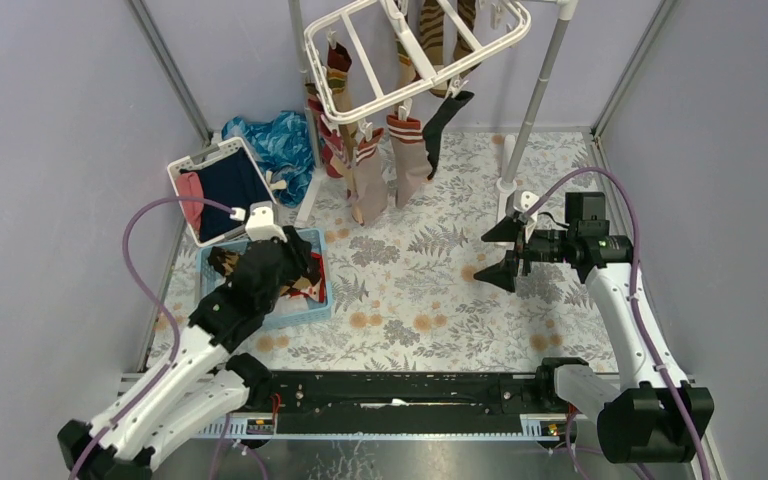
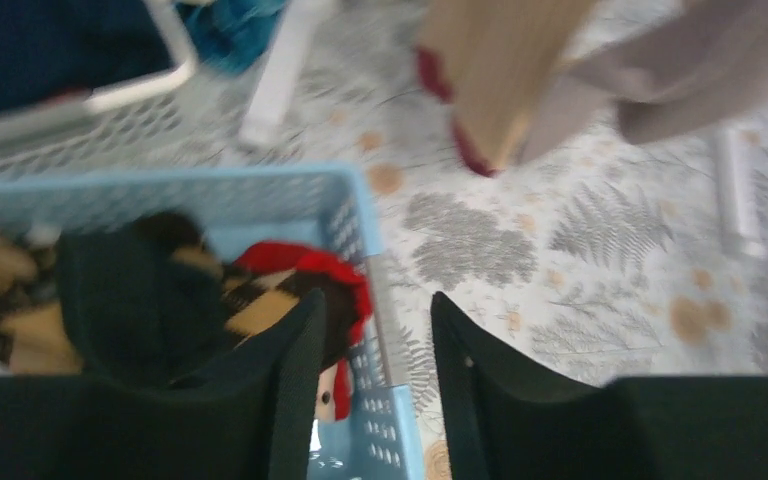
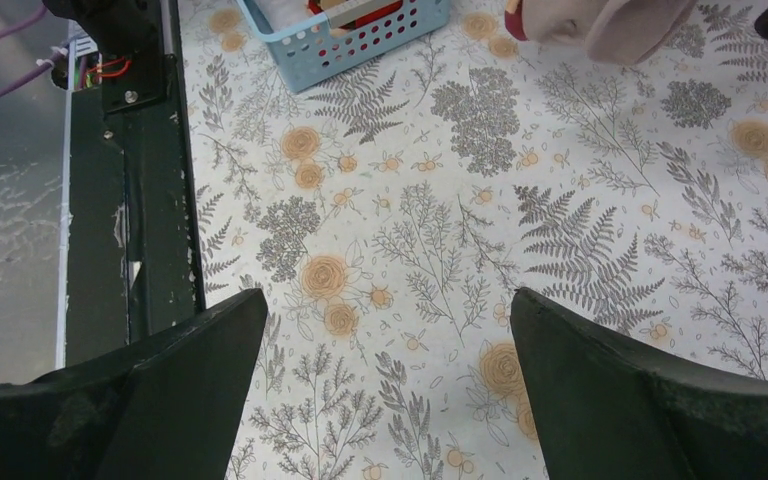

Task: Clip the socks to the hanger
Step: Clamp the sock onto the hanger, then pick up the sock from the bin.

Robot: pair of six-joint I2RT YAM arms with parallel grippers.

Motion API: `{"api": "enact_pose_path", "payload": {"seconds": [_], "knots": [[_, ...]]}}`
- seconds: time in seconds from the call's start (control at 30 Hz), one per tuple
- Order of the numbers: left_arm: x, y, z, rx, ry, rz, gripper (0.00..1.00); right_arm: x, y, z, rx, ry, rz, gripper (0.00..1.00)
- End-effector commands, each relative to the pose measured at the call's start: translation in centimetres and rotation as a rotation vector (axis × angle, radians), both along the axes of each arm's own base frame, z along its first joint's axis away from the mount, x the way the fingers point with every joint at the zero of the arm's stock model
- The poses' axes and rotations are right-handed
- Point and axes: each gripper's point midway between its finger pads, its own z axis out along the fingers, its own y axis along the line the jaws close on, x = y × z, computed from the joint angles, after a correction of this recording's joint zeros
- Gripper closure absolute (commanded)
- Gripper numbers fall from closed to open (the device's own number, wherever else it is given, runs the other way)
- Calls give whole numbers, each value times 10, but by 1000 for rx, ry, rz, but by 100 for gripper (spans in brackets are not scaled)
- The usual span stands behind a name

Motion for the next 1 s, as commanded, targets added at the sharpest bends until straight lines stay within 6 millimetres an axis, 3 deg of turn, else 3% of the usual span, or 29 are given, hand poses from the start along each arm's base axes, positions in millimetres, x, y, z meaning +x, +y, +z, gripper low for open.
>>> {"api": "enact_pose_path", "payload": {"seconds": [0.0, 0.07, 0.27, 0.5, 0.77, 0.83, 0.93, 0.97], "knots": [[-1, 66, -34, 89, 143, 426, 59, -1, -4, -6, -37, -16, 13, 0], [-2, 75, -45, 71, 165, 518, 65, 0, -5, -8, -52, -13, 9, 1], [-25, 122, -65, 49, 171, 858, 63, -1, -6, -12, -61, 5, 19, 1], [-25, 135, -77, 71, 175, 943, 53, -3, -6, -13, -63, 7, 33, 1], [-3, 129, -102, 19, 235, 913, 57, -5, -5, -10, -57, -3, 39, 1], [1, 123, -108, -23, 254, 875, 66, -6, -5, -10, -56, -6, 39, 1], [2, 116, -107, -70, 254, 825, 95, -7, -5, -8, -54, -11, 39, 1], [2, 114, -103, -84, 250, 806, 100, -7, -5, -8, -53, -14, 40, 1]]}}
